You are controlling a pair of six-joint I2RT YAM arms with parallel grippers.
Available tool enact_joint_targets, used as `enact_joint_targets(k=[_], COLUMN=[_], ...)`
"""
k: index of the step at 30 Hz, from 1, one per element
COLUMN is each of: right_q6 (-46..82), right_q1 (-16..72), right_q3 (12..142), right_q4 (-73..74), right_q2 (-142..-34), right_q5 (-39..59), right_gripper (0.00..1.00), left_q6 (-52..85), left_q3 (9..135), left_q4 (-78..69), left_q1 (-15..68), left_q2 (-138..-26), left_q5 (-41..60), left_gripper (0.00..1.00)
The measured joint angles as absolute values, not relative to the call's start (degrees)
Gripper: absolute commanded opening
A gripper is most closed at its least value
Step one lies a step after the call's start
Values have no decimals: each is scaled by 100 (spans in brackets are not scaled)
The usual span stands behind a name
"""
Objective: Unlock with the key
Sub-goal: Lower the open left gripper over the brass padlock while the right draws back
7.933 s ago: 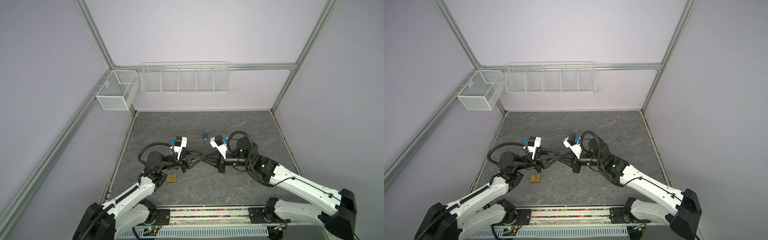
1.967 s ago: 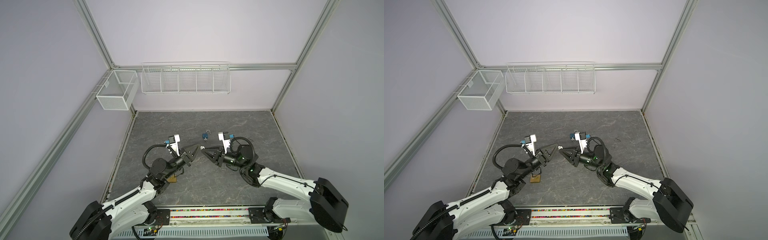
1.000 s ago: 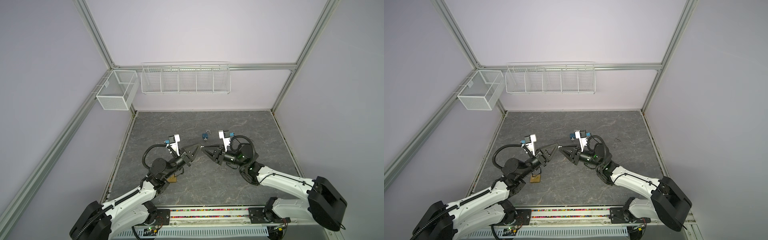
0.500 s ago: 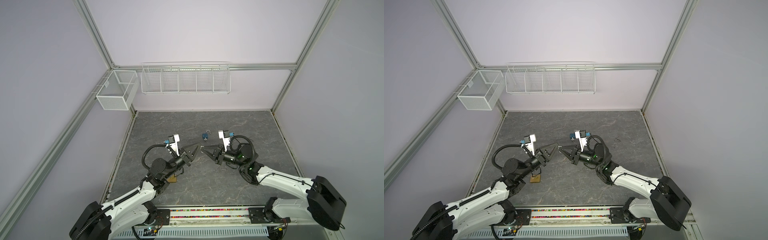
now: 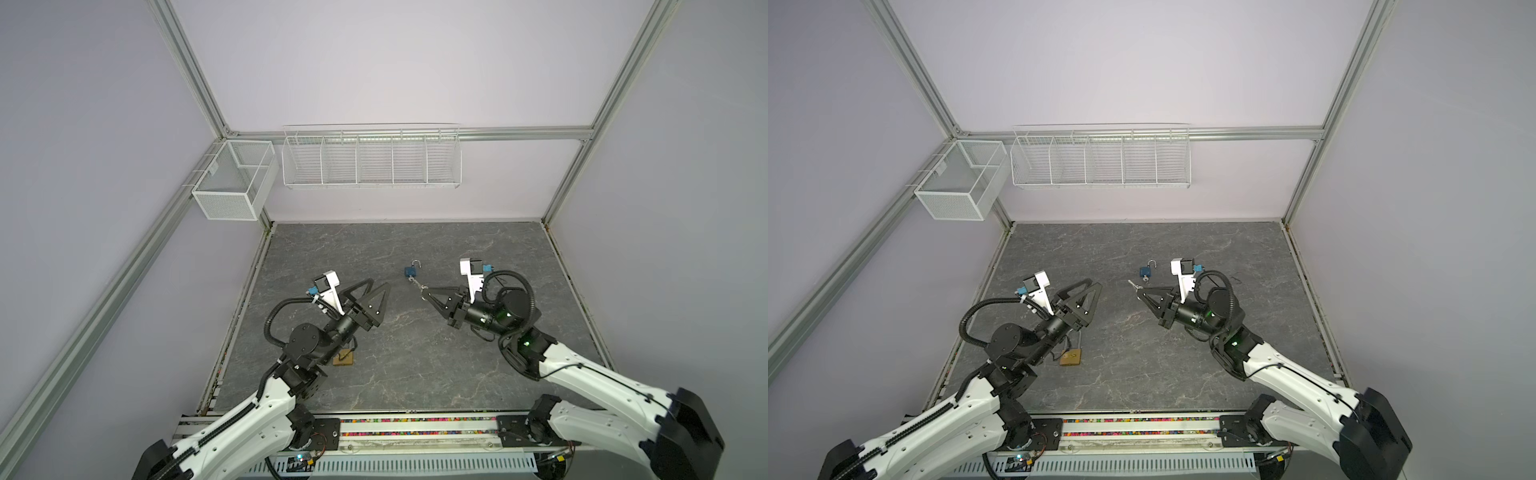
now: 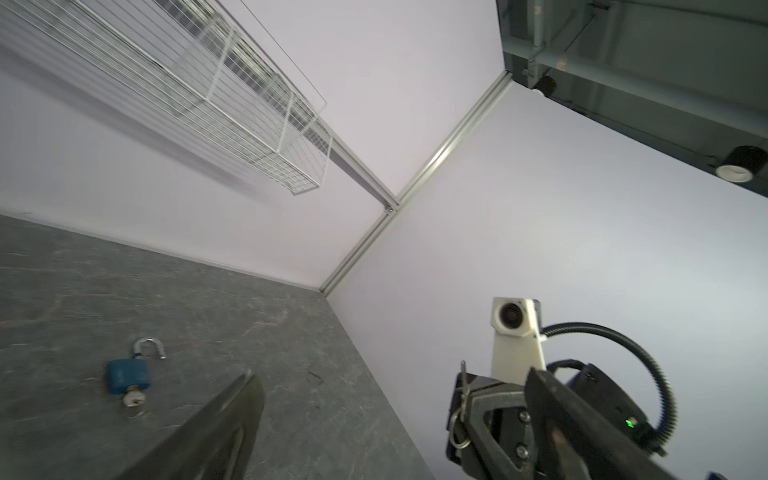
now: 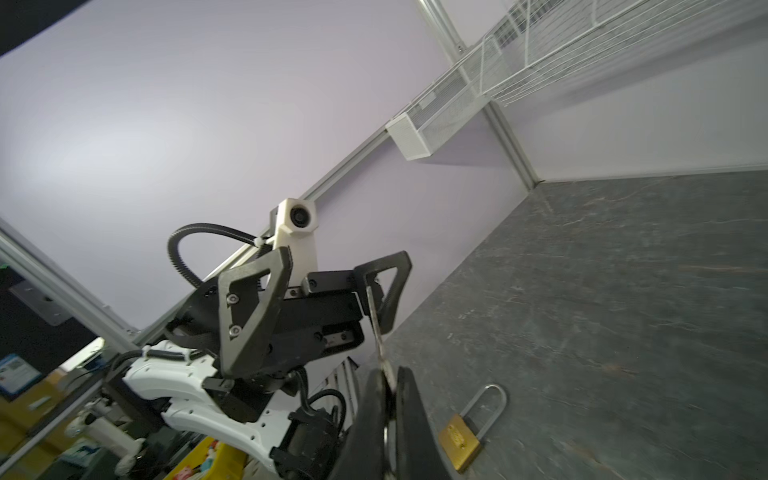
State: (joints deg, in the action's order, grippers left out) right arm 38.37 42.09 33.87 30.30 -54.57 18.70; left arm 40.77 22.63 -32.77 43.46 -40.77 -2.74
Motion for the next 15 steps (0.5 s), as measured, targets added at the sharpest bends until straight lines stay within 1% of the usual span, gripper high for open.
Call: enact_joint_targets(k=[2, 4, 6, 9, 12, 15], right_q6=[3524, 3277, 3114, 3033, 3035, 2985], right_q1=[4169, 4160, 4160, 4160, 4160, 4160], right_q3=[3343, 3234, 3000, 2443, 2034, 1896], right_q4=[2324, 1708, 1186, 657, 84, -349], right_q2=[-4960, -4576, -4228, -3791, -3378, -2967], right_q5=[1599, 1389, 1240, 1162, 1155, 1151], right_gripper=[6, 6, 6, 6, 6, 6], left_q6=[4040, 4071, 4053, 3905, 3881, 4171], left_q3=[2593, 3267, 4108, 4956, 5253, 5085], left_q4=[-2355, -1160, 54, 1461, 2558, 3374], left_q1=[4346, 4346, 4346, 4346, 4346, 4346], left_q2=[-3997, -4195, -4637, -5245, -5651, -5935], left_q5=[-725, -1216, -1616, -1820, -1839, -1787], left_gripper=[99, 99, 99, 99, 99, 99])
